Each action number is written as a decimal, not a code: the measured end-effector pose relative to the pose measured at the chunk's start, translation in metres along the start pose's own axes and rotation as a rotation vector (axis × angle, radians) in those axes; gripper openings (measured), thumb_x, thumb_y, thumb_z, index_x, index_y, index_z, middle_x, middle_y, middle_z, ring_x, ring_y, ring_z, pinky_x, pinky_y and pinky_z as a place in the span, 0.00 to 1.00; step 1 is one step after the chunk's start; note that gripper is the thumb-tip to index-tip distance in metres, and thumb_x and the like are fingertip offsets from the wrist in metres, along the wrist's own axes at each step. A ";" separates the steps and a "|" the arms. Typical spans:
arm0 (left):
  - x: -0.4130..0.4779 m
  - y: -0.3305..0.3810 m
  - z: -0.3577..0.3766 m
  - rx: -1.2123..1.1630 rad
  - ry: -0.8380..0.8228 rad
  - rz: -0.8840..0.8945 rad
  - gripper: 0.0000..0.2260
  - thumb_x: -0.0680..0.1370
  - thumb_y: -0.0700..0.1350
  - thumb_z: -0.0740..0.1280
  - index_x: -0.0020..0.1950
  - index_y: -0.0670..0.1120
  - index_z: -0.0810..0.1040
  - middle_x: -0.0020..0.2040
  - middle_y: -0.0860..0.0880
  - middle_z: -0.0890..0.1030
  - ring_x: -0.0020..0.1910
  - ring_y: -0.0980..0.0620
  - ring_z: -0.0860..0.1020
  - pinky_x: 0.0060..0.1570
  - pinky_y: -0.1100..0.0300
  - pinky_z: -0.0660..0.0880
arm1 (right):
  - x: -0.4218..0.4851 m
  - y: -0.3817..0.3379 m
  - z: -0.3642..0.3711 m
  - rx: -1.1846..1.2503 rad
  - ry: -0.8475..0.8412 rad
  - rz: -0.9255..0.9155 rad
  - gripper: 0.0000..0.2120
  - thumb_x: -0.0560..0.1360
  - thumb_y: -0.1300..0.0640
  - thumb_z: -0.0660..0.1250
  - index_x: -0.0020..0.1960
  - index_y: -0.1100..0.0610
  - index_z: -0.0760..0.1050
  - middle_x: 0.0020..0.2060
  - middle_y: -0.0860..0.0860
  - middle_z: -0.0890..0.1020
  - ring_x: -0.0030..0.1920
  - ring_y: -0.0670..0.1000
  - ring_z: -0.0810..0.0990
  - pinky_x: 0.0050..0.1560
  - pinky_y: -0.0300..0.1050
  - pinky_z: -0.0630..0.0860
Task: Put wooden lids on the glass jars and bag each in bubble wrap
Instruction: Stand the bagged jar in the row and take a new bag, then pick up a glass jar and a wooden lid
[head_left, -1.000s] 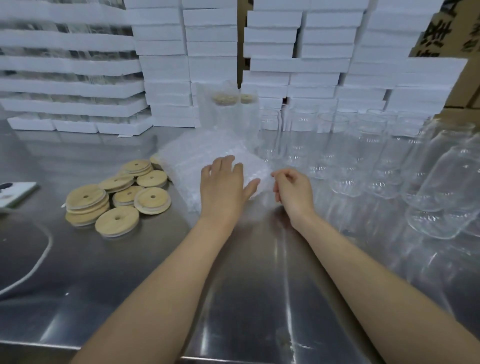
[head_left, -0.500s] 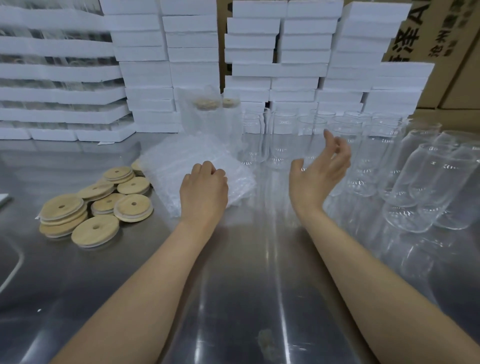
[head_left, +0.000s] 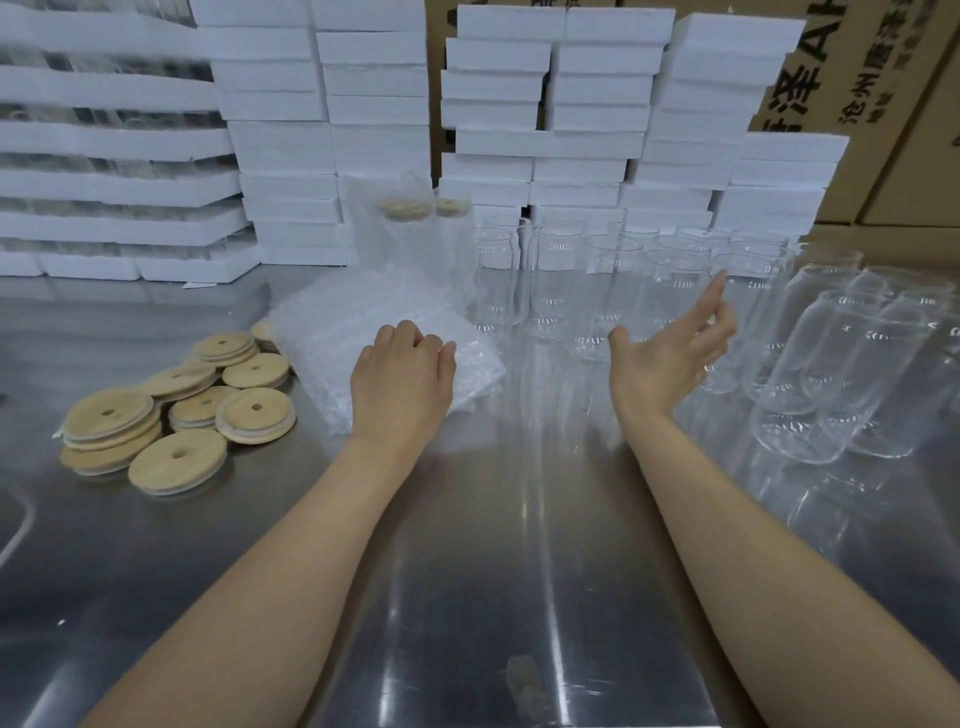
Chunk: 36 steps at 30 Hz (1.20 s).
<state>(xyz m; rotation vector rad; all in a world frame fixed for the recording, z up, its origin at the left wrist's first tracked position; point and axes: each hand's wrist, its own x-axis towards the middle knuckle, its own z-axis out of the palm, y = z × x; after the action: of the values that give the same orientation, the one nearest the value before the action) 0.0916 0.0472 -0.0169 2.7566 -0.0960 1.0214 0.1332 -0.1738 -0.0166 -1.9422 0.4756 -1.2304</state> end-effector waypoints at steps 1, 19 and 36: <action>0.000 0.001 -0.002 -0.063 0.025 0.003 0.16 0.82 0.47 0.56 0.52 0.40 0.81 0.47 0.44 0.77 0.48 0.44 0.73 0.42 0.53 0.68 | -0.003 -0.005 -0.004 0.038 0.022 -0.004 0.50 0.66 0.59 0.74 0.80 0.55 0.49 0.70 0.57 0.61 0.67 0.58 0.65 0.62 0.63 0.67; -0.009 0.036 -0.005 -1.989 -0.503 -0.840 0.29 0.78 0.67 0.53 0.65 0.44 0.68 0.56 0.42 0.79 0.52 0.45 0.81 0.48 0.50 0.78 | -0.058 -0.063 -0.029 0.559 -0.787 -0.388 0.51 0.67 0.61 0.78 0.77 0.49 0.48 0.67 0.51 0.68 0.67 0.44 0.69 0.62 0.36 0.71; 0.000 0.008 -0.022 -0.964 0.079 -0.227 0.17 0.82 0.53 0.58 0.47 0.45 0.82 0.42 0.54 0.83 0.38 0.59 0.80 0.37 0.66 0.74 | -0.046 -0.054 -0.022 0.756 -0.805 -0.107 0.53 0.67 0.46 0.75 0.78 0.45 0.41 0.59 0.50 0.75 0.55 0.43 0.79 0.52 0.42 0.79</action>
<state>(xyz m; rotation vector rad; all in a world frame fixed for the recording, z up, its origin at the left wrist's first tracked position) 0.0764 0.0441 0.0011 1.8027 -0.1954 0.7389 0.0873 -0.1184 0.0030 -1.5997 -0.4570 -0.4685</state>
